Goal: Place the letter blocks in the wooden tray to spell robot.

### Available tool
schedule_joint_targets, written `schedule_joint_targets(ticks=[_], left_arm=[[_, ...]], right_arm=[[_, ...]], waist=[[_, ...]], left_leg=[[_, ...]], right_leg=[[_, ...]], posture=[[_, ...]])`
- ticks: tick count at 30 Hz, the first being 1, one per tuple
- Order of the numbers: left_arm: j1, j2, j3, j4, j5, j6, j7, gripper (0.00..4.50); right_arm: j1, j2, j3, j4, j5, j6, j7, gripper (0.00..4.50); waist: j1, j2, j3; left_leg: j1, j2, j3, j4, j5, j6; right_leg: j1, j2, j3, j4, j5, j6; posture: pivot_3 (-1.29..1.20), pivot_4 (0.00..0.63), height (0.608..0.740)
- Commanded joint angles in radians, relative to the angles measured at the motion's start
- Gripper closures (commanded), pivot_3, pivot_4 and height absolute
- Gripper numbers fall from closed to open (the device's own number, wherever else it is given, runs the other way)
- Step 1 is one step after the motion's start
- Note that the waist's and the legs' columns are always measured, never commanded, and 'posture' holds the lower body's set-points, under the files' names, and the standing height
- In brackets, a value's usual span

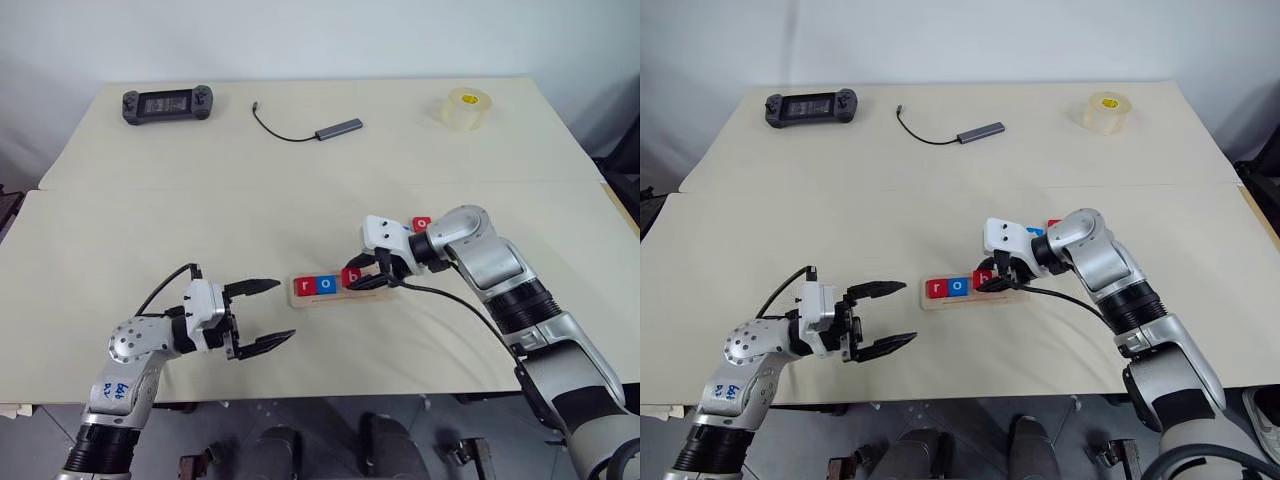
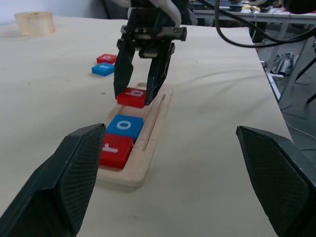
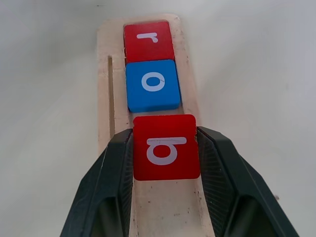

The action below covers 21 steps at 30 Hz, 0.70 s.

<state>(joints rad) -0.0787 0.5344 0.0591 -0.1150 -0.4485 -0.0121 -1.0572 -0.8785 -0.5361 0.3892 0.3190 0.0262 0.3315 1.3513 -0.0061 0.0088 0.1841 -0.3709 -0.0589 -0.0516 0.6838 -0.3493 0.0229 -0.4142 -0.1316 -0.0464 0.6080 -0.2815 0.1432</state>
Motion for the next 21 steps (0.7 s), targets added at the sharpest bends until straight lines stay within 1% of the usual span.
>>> schedule_joint_targets(ticks=[1,2,3,6,7,9,13,14,16,18,19,21], left_arm=[[0.006,0.010,0.016,-0.048,-0.007,-0.010,0.010,0.00],[0.007,0.009,0.015,-0.050,-0.006,-0.010,0.011,0.00],[0.007,0.009,0.014,-0.050,-0.006,-0.010,0.012,0.00],[0.006,0.009,0.013,-0.051,-0.007,-0.009,0.016,0.00],[0.007,0.009,0.014,-0.052,-0.007,-0.009,0.016,0.00],[0.009,0.011,0.014,-0.053,-0.007,-0.009,0.017,0.00],[0.009,0.011,0.014,-0.051,-0.006,-0.009,0.017,0.00],[0.008,0.011,0.014,-0.050,-0.006,-0.010,0.017,0.00],[0.008,0.010,0.015,-0.048,-0.006,-0.011,0.017,0.00],[0.008,0.010,0.015,-0.048,-0.006,-0.011,0.017,0.00],[0.009,0.010,0.015,-0.047,-0.006,-0.012,0.017,0.00],[0.010,0.010,0.015,-0.047,-0.004,-0.013,0.018,0.00]], right_arm=[[-0.011,0.015,-0.005,-0.021,0.011,0.012,0.007,2.68],[-0.007,0.020,-0.005,-0.026,0.013,0.016,0.005,2.29],[-0.004,0.024,-0.006,-0.031,0.015,0.022,0.004,2.05],[0.000,0.026,-0.022,-0.042,0.024,0.034,0.002,1.04],[0.000,0.021,-0.030,-0.048,0.029,0.039,0.003,0.64],[0.005,0.005,-0.047,-0.068,0.042,0.047,0.008,0.05],[0.025,-0.043,-0.070,-0.102,0.059,0.066,0.015,0.05],[0.034,-0.058,-0.077,-0.108,0.061,0.076,0.015,0.24],[0.056,-0.084,-0.087,-0.116,0.060,0.074,0.013,0.67],[0.069,-0.099,-0.097,-0.113,0.057,0.074,-0.004,1.38],[0.081,-0.105,-0.111,-0.109,0.055,0.062,-0.025,1.66],[0.107,-0.113,-0.154,-0.107,0.059,0.045,-0.076,2.45]], waist=[[0.000,0.000,0.000],[0.000,0.000,0.000],[0.000,0.000,0.000],[0.002,0.000,0.000],[0.002,0.000,0.000],[0.002,0.000,0.000],[0.003,0.000,0.000],[0.004,0.000,0.000],[0.003,0.000,0.000],[0.003,0.000,0.000],[0.003,0.000,0.000],[0.003,0.000,0.000]], left_leg=[[0.000,0.000,0.000,0.000,0.000,0.000],[0.000,0.000,0.000,0.000,0.000,0.000],[0.000,0.000,0.000,0.000,0.000,0.000],[0.000,0.000,0.000,0.000,0.000,0.000],[0.000,0.000,0.000,0.000,0.000,0.000],[0.000,0.000,0.000,0.000,0.000,0.000],[0.000,0.000,0.000,0.000,0.000,0.000],[0.000,0.000,0.000,0.000,0.000,0.000],[0.000,0.000,0.000,0.000,0.000,0.000],[0.000,0.000,0.000,0.000,0.000,0.000],[0.000,0.000,0.000,0.000,0.000,0.000],[0.000,0.000,0.000,0.000,0.000,0.000]], right_leg=[[0.000,0.000,0.000,0.000,0.000,0.000],[0.000,0.000,0.000,0.000,0.000,0.000],[0.000,0.000,0.000,0.000,0.000,0.000],[0.000,0.000,0.000,0.000,0.000,0.000],[0.000,0.000,0.000,0.000,0.000,0.000],[0.000,0.000,0.000,0.000,0.000,0.000],[0.000,0.000,0.000,0.000,0.000,0.000],[0.000,0.000,0.000,0.000,0.000,0.000],[0.000,0.000,0.000,0.000,0.000,0.000],[0.000,0.000,0.000,0.000,0.000,0.000],[0.000,0.000,0.000,0.000,0.000,0.000],[0.000,0.000,0.000,0.000,0.000,0.000]], posture=[[0.00,0.150,0.740],[0.00,0.150,0.740],[0.00,0.150,0.740],[0.00,0.150,0.740],[0.00,0.150,0.740],[0.00,0.150,0.740],[0.00,0.150,0.740],[0.00,0.150,0.740],[0.00,0.150,0.740],[0.00,0.150,0.740],[0.00,0.150,0.740],[0.00,0.150,0.740]])
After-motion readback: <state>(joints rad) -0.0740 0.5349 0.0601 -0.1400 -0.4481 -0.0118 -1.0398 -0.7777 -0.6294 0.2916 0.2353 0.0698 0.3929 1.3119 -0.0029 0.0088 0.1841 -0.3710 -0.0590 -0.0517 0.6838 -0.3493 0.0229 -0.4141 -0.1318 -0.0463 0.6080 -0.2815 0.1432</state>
